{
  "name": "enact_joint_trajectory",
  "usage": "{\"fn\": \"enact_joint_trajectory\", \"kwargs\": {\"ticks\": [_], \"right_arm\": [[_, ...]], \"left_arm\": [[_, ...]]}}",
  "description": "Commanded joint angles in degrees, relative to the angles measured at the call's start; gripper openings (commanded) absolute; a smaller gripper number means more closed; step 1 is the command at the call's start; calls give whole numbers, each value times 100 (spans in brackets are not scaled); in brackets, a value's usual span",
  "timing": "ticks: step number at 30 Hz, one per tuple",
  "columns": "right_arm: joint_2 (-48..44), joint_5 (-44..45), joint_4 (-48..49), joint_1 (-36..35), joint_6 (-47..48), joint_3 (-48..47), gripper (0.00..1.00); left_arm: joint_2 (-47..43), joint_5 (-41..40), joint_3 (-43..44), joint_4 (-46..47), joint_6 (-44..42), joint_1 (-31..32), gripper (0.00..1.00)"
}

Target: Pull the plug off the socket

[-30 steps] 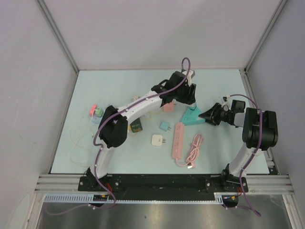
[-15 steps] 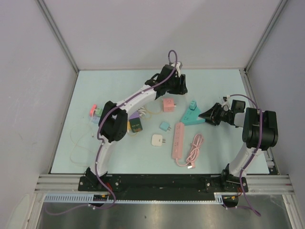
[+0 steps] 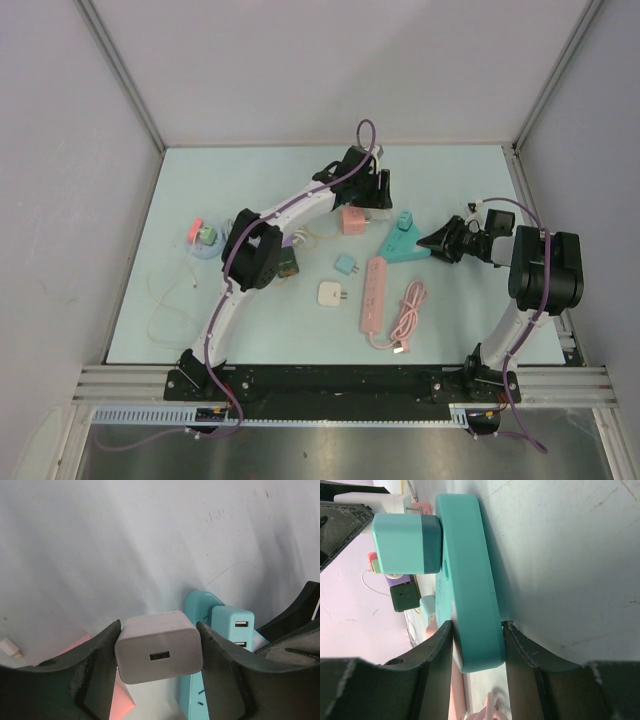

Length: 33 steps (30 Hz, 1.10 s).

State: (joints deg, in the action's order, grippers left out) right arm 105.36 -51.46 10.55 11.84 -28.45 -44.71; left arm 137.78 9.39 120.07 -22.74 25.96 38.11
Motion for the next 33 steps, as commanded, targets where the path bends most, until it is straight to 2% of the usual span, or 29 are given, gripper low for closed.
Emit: {"fn": "enact_joint_trajectory", "kwargs": {"ticks": [1,3,4,8,19,27,33], "right_arm": [[283,1323,-431,73,322,85,13],[283,1332,-431,73,322,85,13],[283,1332,-422,73,322,85,13],[283,1332,-422,73,322,94,13],[292,1323,-387,73,296,94,13],[292,1323,-378,73,296,94,13],[301,1323,-387,73,296,94,13]], "left_arm": [[-242,72,342,103,6,-31,71],[-321,28,324,69,-29,-23,77],[-348,2,315,51,-38,-23,86],[-471,2,289,24,-134,21,90],[-735,-244,157,235,-1224,742,88],[-410,-157,315,209,-1198,944,82],[-392,-262,70,252,-1189,944,80]]}}
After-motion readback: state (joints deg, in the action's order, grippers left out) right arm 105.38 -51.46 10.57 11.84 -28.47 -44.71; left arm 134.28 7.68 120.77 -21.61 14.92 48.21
